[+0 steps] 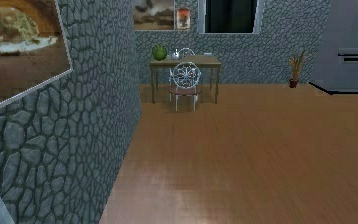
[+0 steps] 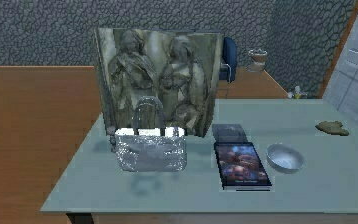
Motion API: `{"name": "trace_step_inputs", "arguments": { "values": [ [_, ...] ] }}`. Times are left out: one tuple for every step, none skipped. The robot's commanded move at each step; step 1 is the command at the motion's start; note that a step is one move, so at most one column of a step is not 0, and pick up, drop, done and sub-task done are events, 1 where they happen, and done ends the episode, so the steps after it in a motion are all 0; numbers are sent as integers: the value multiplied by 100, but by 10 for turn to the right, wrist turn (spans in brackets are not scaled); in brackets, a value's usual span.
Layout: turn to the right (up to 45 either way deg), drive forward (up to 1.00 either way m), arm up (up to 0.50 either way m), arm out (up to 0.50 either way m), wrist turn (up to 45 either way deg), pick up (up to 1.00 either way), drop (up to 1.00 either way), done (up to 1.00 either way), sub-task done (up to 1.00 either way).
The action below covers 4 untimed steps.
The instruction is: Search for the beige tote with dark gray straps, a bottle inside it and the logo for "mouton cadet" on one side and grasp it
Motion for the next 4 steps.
{"name": "trace_step_inputs", "arguments": {
  "values": [
    [0,0,24,0,0,0,0,0,0],
    [0,0,0,42,0,0,0,0,0],
    [0,0,0,0,450,0,0,0,0],
    [0,0,0,2,0,0,0,0,0]
  ]
}}
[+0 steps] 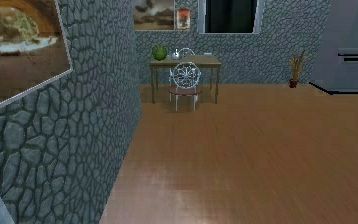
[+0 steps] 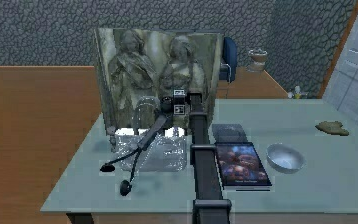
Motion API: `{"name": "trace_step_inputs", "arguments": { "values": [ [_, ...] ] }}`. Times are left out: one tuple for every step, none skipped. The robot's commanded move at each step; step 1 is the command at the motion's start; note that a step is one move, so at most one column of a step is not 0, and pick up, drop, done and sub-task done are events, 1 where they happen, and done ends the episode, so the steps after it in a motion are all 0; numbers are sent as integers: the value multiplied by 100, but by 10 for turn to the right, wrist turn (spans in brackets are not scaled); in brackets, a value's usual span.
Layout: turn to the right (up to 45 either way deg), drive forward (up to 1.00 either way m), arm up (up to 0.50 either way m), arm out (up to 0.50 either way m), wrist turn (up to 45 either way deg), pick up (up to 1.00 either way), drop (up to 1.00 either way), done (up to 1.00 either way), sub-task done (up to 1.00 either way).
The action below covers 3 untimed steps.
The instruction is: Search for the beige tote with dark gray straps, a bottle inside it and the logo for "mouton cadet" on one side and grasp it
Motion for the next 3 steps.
{"name": "trace_step_inputs", "arguments": {
  "values": [
    [0,0,0,0,450,0,0,0,0],
    [0,0,0,0,450,0,0,0,0],
    [0,0,0,0,270,0,0,0,0]
  ]
}}
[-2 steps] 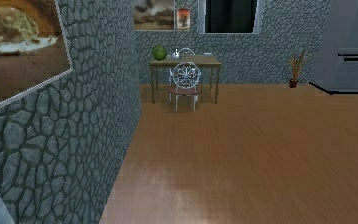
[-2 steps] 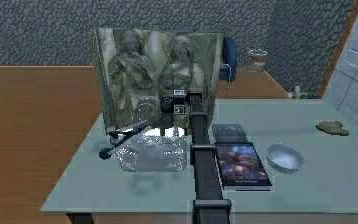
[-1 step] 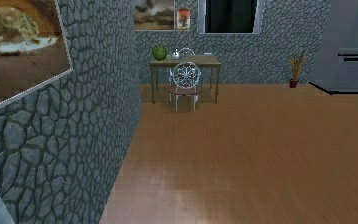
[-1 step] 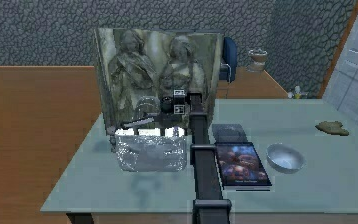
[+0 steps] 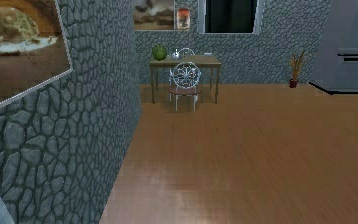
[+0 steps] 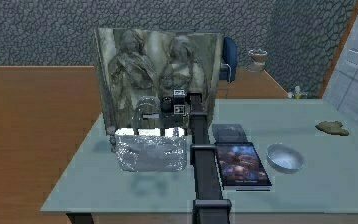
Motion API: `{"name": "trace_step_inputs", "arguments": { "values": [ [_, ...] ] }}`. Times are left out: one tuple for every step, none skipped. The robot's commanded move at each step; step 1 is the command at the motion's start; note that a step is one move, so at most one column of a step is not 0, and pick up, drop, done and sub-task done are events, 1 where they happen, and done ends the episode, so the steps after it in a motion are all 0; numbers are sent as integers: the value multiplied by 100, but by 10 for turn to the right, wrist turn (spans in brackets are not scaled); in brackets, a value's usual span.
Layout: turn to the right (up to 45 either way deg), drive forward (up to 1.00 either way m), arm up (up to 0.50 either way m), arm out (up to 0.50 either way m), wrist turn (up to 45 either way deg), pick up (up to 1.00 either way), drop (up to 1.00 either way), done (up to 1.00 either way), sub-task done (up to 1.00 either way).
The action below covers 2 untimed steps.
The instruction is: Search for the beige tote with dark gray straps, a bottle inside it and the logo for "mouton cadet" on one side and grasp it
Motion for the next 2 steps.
{"name": "trace_step_inputs", "arguments": {
  "values": [
    [0,0,0,0,0,100,0,0,0],
    [0,0,10,0,0,0,0,0,0]
  ]
}}
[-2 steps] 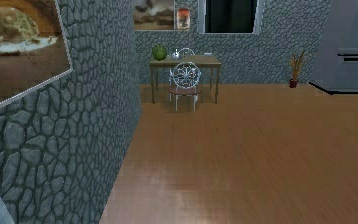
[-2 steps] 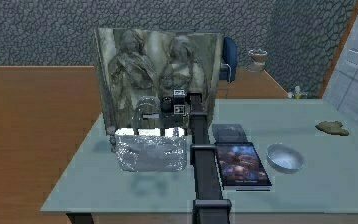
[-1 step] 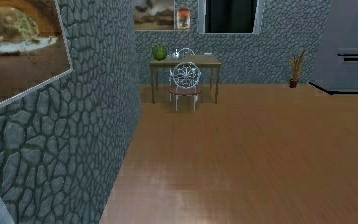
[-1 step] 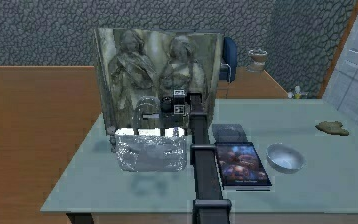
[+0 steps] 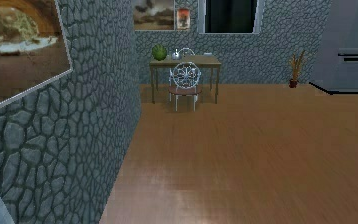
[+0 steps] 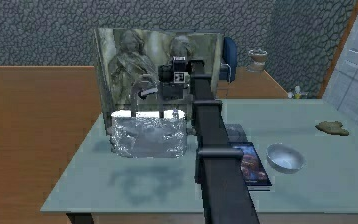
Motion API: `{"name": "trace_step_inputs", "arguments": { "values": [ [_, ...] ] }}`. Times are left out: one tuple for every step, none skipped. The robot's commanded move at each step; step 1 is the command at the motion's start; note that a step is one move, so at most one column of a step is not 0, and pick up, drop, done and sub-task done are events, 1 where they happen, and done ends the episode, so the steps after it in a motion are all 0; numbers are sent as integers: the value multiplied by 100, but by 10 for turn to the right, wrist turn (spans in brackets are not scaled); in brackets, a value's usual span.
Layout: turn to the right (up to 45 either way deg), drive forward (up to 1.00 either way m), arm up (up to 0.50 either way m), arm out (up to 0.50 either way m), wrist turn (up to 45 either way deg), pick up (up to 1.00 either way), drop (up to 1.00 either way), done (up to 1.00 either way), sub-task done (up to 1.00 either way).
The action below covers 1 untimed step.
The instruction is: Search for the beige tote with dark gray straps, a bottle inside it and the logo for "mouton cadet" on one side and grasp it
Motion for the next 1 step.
{"name": "trace_step_inputs", "arguments": {
  "values": [
    [0,0,0,0,0,0,0,100,0]
  ]
}}
